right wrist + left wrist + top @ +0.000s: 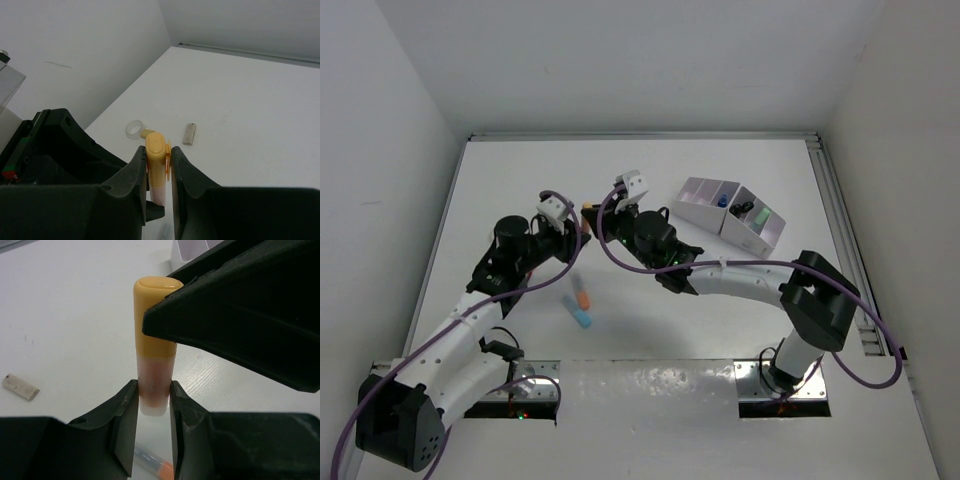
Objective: Sort the stationery into containers
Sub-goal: Close the pen cap on the pen.
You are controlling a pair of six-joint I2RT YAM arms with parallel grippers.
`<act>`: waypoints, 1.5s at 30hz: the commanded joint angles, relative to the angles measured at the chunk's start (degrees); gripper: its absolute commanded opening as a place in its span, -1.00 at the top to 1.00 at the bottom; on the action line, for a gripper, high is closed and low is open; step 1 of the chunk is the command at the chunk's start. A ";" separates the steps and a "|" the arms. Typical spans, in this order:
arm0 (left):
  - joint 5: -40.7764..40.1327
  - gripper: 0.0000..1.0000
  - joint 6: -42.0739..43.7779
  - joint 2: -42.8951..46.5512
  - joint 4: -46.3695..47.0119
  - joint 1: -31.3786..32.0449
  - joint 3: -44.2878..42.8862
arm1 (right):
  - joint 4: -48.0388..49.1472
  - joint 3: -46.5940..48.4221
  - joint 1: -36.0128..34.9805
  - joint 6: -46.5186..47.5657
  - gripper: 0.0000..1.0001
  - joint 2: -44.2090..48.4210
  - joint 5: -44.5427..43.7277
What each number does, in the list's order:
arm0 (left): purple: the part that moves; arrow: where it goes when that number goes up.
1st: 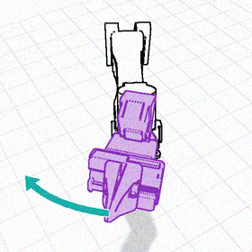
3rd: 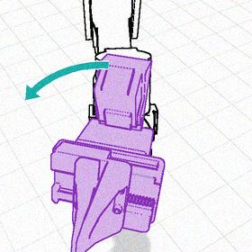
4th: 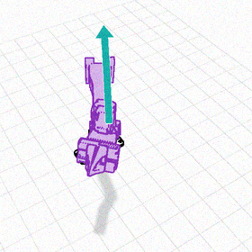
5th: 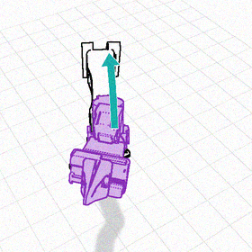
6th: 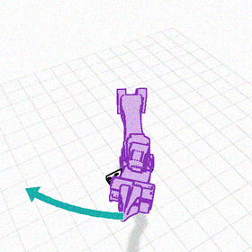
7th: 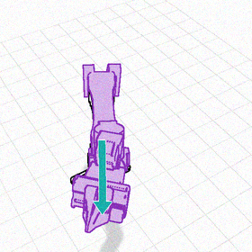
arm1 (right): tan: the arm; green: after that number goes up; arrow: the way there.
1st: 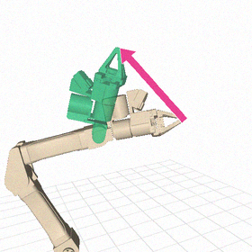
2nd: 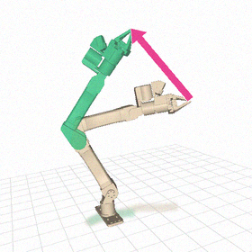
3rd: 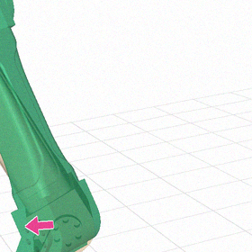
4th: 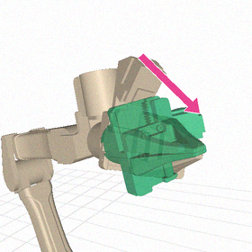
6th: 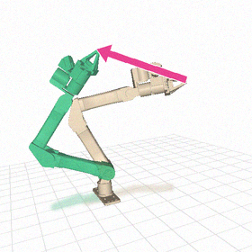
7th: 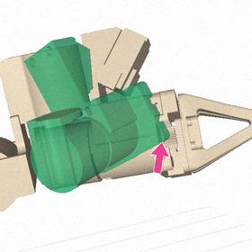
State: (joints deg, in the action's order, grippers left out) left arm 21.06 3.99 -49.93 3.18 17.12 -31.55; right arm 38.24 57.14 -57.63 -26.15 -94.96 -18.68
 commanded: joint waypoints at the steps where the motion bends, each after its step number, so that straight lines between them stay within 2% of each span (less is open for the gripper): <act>1: -0.14 1.00 -2.32 2.65 34.61 -1.04 -5.72 | -22.59 -4.76 -5.04 -2.24 1.00 -6.73 13.58; 18: 0.30 1.00 -0.39 2.91 36.37 -2.00 -6.42 | -26.90 -4.94 -4.95 -1.01 1.00 -11.22 10.86; 25: 1.35 1.00 -1.26 2.74 36.28 -4.03 -6.68 | -27.25 -5.20 -5.22 -0.39 1.00 -11.65 12.26; 45: 1.88 1.00 -1.71 3.08 36.37 -4.47 -7.12 | -30.77 -2.74 -7.24 2.86 1.00 -13.94 12.61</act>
State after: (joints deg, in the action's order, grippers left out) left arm 21.52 3.33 -51.29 1.28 13.41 -30.85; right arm 38.94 60.60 -59.02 -21.80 -101.84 -18.00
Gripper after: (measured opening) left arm 0.246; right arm 0.188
